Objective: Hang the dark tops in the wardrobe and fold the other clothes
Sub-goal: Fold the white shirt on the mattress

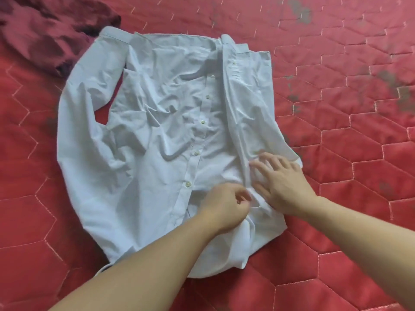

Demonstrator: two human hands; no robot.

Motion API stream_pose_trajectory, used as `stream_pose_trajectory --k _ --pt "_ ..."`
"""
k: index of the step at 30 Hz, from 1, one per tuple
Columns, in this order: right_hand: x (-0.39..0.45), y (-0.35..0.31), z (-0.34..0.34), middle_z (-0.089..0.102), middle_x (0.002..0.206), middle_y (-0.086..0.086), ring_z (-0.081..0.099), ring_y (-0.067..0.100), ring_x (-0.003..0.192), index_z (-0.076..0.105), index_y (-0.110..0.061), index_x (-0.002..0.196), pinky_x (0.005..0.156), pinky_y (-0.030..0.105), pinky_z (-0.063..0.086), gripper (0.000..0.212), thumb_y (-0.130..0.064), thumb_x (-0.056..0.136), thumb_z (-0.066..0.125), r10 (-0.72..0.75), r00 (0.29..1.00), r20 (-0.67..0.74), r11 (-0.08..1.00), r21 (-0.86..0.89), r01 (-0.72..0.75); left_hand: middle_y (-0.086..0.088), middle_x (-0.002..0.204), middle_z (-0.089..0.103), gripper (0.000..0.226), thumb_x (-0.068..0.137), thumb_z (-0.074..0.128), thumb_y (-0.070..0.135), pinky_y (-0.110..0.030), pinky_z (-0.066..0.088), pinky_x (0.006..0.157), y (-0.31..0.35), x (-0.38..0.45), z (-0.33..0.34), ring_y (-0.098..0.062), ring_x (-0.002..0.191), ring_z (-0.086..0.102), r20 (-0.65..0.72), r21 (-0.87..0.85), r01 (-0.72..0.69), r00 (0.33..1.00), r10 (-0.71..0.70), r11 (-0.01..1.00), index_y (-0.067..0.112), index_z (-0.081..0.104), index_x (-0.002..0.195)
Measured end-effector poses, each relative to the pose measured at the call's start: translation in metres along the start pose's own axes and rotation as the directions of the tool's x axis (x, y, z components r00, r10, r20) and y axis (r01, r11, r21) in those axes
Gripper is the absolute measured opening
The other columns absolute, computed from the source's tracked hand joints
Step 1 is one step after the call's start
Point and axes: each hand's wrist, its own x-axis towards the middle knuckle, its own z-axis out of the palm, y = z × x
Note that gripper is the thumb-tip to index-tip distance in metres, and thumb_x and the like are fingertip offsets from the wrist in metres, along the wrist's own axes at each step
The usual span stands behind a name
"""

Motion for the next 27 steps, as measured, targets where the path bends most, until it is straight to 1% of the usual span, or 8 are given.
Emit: stream_pose_trajectory --k 3,7,10,12,15,21,24,27 --pt "0.007 -0.014 0.001 0.035 0.146 0.001 0.032 0.026 0.133 0.04 -0.032 0.135 0.105 0.046 0.025 0.047 -0.044 0.09 0.045 0.14 0.989 0.05 0.99 -0.015 -0.139 0.006 0.096 0.07 0.021 0.081 0.06 0.015 -0.035 0.047 0.09 -0.03 -0.016 -0.055 -0.018 0.096 0.061 -0.38 0.112 0.002 0.924 0.041 0.994 0.025 0.073 0.094" --pt "0.036 -0.069 -0.012 0.04 0.142 0.005 0.037 0.029 0.128 0.042 -0.027 0.138 0.107 0.047 0.024 0.06 -0.034 0.081 0.06 0.058 0.998 0.005 0.996 0.067 -0.059 -0.005 0.123 0.057 0.036 0.079 0.063 0.012 -0.041 0.038 0.093 -0.099 -0.04 -0.146 -0.031 0.113 0.05 -0.748 0.205 0.29 0.663 -0.042 0.935 0.024 0.067 0.112" --pt "0.053 -0.124 -0.019 0.04 0.142 0.003 0.038 0.027 0.129 0.039 -0.029 0.141 0.105 0.043 0.027 0.063 -0.037 0.081 0.059 -0.072 0.996 0.044 0.993 0.094 0.068 -0.006 0.143 0.038 0.056 0.08 0.067 0.027 -0.047 0.033 0.101 -0.146 -0.051 -0.191 -0.035 0.125 0.041 -0.809 -0.101 0.516 0.455 -0.372 0.85 0.024 0.049 0.133" --pt "0.064 -0.159 -0.017 0.037 0.143 0.0 0.037 0.025 0.129 0.034 -0.03 0.143 0.105 0.04 0.026 0.062 -0.039 0.084 0.053 -0.167 0.984 0.063 0.981 0.109 0.16 -0.011 0.147 0.035 0.074 0.08 0.071 0.035 -0.045 0.034 0.104 -0.17 -0.048 -0.209 -0.036 0.129 0.041 -0.708 -0.344 0.5 0.417 -0.57 0.794 0.018 0.037 0.144" --pt "0.083 -0.207 -0.015 0.039 0.141 0.001 0.04 0.027 0.125 0.036 -0.027 0.141 0.099 0.041 0.033 0.059 -0.035 0.085 0.054 -0.27 0.961 0.055 0.949 0.181 0.257 -0.008 0.139 0.051 0.081 0.077 0.074 0.038 -0.039 0.044 0.099 -0.19 -0.035 -0.222 -0.03 0.12 0.053 -0.528 -0.664 0.295 0.465 -0.711 0.686 0.014 0.037 0.145" --pt "0.129 -0.27 -0.015 0.051 0.131 -0.004 0.048 0.025 0.116 0.049 -0.026 0.13 0.093 0.042 0.041 0.039 -0.035 0.092 0.049 -0.207 0.978 0.005 0.891 0.413 0.187 -0.007 0.104 0.072 0.046 0.07 0.076 0.01 -0.045 0.057 0.086 -0.18 -0.014 -0.244 -0.025 0.092 0.07 -0.446 -0.799 0.015 0.655 -0.61 0.601 0.015 0.062 0.114" --pt "0.16 -0.286 -0.03 0.058 0.123 -0.003 0.055 0.018 0.11 0.056 -0.023 0.121 0.096 0.04 0.043 0.034 -0.043 0.094 0.048 0.081 0.99 0.116 0.653 0.744 -0.141 0.015 0.095 0.072 0.05 0.064 0.071 0.011 -0.023 0.055 0.075 -0.158 -0.016 -0.246 -0.003 0.087 0.068 -0.599 -0.467 -0.109 0.769 -0.223 0.878 0.033 0.063 0.108" --pt "0.188 -0.289 -0.048 0.06 0.102 -0.007 0.057 0.006 0.093 0.057 -0.026 0.1 0.082 0.028 0.042 0.031 -0.054 0.086 0.06 0.219 0.974 0.058 0.471 0.868 -0.158 0.011 0.108 0.069 0.052 0.077 0.065 0.008 -0.026 0.048 0.075 -0.141 -0.015 -0.234 -0.014 0.098 0.067 -0.453 -0.022 -0.184 0.878 0.154 0.983 0.033 0.056 0.122"
